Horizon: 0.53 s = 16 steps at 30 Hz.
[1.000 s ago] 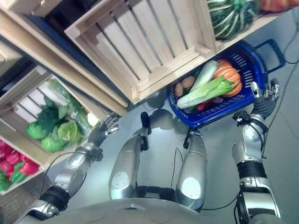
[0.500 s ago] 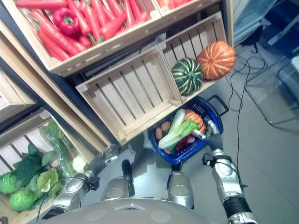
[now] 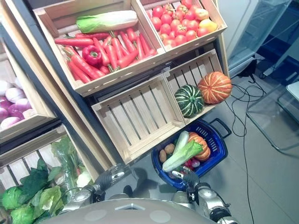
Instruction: Pick up fruits and vegetables into the basket
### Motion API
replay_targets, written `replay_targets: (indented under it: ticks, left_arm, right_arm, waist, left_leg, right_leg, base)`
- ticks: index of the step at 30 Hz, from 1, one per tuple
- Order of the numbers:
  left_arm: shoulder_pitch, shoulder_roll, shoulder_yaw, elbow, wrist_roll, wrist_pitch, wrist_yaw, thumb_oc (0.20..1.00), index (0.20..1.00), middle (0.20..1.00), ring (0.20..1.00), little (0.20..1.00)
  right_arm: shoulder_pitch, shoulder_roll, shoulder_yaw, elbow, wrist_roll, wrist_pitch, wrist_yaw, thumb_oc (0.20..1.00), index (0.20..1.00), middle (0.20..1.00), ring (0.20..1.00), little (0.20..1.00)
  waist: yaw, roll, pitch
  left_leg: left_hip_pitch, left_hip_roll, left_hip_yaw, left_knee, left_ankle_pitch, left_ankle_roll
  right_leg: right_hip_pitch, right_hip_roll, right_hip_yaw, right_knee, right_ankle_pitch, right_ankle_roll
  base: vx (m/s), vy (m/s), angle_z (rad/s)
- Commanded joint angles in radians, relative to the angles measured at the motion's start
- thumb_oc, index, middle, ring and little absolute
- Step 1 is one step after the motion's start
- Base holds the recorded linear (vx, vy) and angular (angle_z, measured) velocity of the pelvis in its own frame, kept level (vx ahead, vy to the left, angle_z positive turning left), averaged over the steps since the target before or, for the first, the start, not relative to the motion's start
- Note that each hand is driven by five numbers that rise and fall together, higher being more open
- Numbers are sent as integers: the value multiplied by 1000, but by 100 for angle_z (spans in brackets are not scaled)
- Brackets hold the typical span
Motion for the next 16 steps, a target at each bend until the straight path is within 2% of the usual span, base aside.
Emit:
replay_targets:
  ticks: [1, 4, 8, 11, 16]
  left_arm:
    - [-81, -28, -13, 59, -21, -7, -84, 1000, 1000, 1000, 1000, 1000]
    - [-81, -43, -16, 79, -21, 5, -148, 1000, 1000, 1000, 1000, 1000]
    - [-81, -53, -7, 123, -25, 51, -156, 1000, 1000, 1000, 1000, 1000]
    - [-87, -60, -5, 155, -1, 73, -175, 1000, 1000, 1000, 1000, 1000]
    - [-95, -77, -6, 194, 32, 105, -172, 1000, 1000, 1000, 1000, 1000]
  right_arm:
    - [-58, 35, 11, 81, 91, 85, 109, 1000, 1000, 1000, 1000, 1000]
    - [-66, 42, -9, 134, 117, 80, 148, 1000, 1000, 1000, 1000, 1000]
    - [-75, 35, -1, 173, 53, 92, 239, 1000, 1000, 1000, 1000, 1000]
    - [-75, 36, 4, 187, 68, 86, 257, 1000, 1000, 1000, 1000, 1000]
    - [-76, 43, -3, 213, 81, 132, 276, 1000, 1000, 1000, 1000, 1000]
  waist:
    - [12, -12, 37]
    - [14, -10, 29]
    - [16, -9, 15]
    - [17, -10, 11]
    - [16, -10, -4]
  left_leg:
    - [7, -32, -2, 44, -63, 41]
    - [19, -34, 3, 36, -64, 43]
    - [31, -38, -1, 29, -66, 46]
    - [34, -38, -7, 30, -67, 47]
    - [49, -38, -9, 25, -70, 49]
  right_leg:
    - [16, -32, -48, 57, 4, 19]
    - [28, -25, -52, 46, 3, 17]
    - [41, -12, -48, 39, -3, 10]
    - [46, -8, -48, 37, -6, 7]
    - [65, 0, -50, 29, -11, 3]
  base:
    - [-1, 54, 12]
    - [3, 14, 5]
    - [0, 0, 0]
    - [0, 0, 0]
    - [26, -8, 0]
